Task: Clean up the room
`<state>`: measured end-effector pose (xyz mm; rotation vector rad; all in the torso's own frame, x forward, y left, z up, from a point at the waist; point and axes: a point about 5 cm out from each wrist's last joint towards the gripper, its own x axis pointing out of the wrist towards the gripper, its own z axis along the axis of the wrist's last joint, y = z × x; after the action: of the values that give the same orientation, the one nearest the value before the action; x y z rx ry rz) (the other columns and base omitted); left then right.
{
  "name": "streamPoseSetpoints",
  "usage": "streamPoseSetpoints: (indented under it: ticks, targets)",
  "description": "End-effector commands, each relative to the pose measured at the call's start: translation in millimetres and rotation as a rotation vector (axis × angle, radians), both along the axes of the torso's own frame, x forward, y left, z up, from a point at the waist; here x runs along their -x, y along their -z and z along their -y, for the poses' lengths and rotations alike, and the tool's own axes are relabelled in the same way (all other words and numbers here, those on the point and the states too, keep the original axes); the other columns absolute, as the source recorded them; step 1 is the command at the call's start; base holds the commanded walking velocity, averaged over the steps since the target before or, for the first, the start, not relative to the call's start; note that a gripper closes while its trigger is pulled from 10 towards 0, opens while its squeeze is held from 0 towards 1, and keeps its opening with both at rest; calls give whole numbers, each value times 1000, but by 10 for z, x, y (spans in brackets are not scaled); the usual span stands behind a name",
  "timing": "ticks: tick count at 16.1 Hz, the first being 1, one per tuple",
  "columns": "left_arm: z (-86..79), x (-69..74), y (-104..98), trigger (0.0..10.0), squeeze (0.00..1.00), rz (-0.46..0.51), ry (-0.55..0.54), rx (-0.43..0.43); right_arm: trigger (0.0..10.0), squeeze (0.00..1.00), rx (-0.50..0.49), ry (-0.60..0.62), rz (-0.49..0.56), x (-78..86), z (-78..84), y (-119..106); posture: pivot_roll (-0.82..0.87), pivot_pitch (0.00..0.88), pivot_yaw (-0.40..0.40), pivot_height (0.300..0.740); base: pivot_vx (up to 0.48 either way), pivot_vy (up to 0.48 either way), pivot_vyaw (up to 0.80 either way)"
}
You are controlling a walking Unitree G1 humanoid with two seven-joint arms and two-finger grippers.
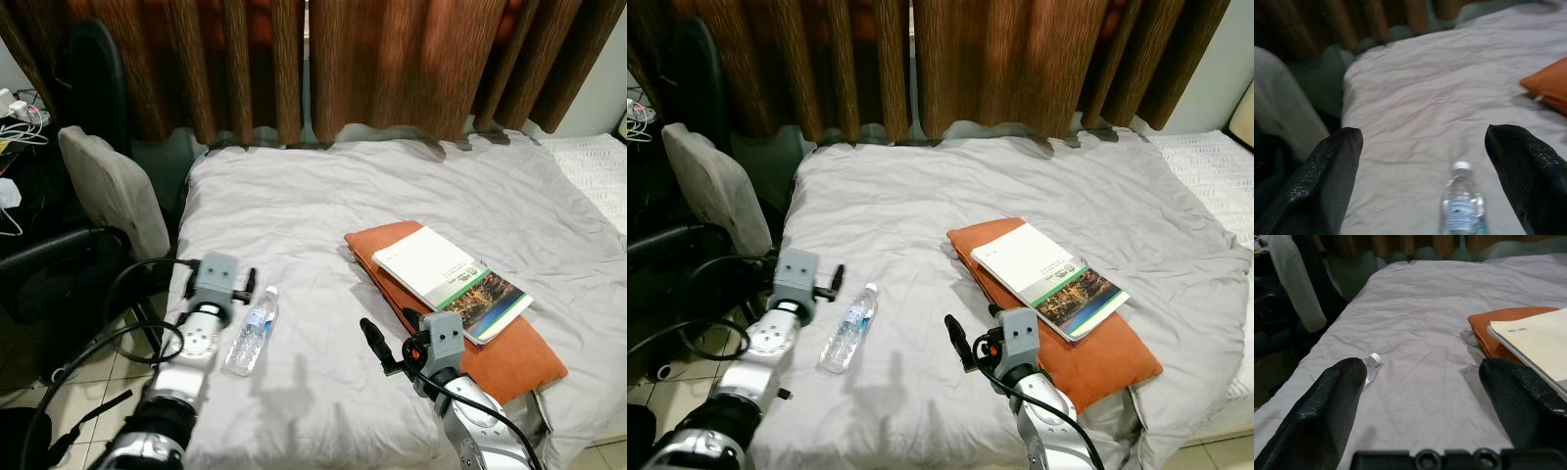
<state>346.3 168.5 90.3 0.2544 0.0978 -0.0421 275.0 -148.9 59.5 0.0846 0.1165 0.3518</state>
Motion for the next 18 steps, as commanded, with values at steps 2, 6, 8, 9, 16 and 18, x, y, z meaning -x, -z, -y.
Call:
streamPoseSetpoints:
  ticks: [2, 6, 8, 9, 16, 18]
  targets:
    - [-35, -32, -57, 10000, 0, 22, 4, -29, 10000, 0, -10, 11, -14, 26, -17, 21, -45, 18, 15, 740, 0, 0, 0]
    - [14, 368, -100, 10000, 0, 122, 80, 59, 10000, 0, -36, 61, 5, -18, -10, 15, 19, 0, 57, 740, 0, 0, 0]
    - [84, 376, -82, 10000, 0, 118, 97, 37, 10000, 0, -56, 87, -2, -74, 1, 29, 53, 0, 58, 740, 0, -232, 0]
    - [121, 325, -98, 10000, 0, 118, 105, 26, 10000, 0, -59, 85, 2, -108, -23, 19, 52, 0, 55, 740, 0, -465, 0]
    - [22, 189, -54, 10000, 0, 44, 49, 34, 10000, 0, 13, 83, 5, -109, 69, 27, 9, 0, 41, 740, 39, -399, 220]
    - [8, 159, -45, 10000, 0, 30, 60, 24, 10000, 0, 7, 97, 2, -82, 120, 35, -8, 0, 37, 740, 0, 0, 244]
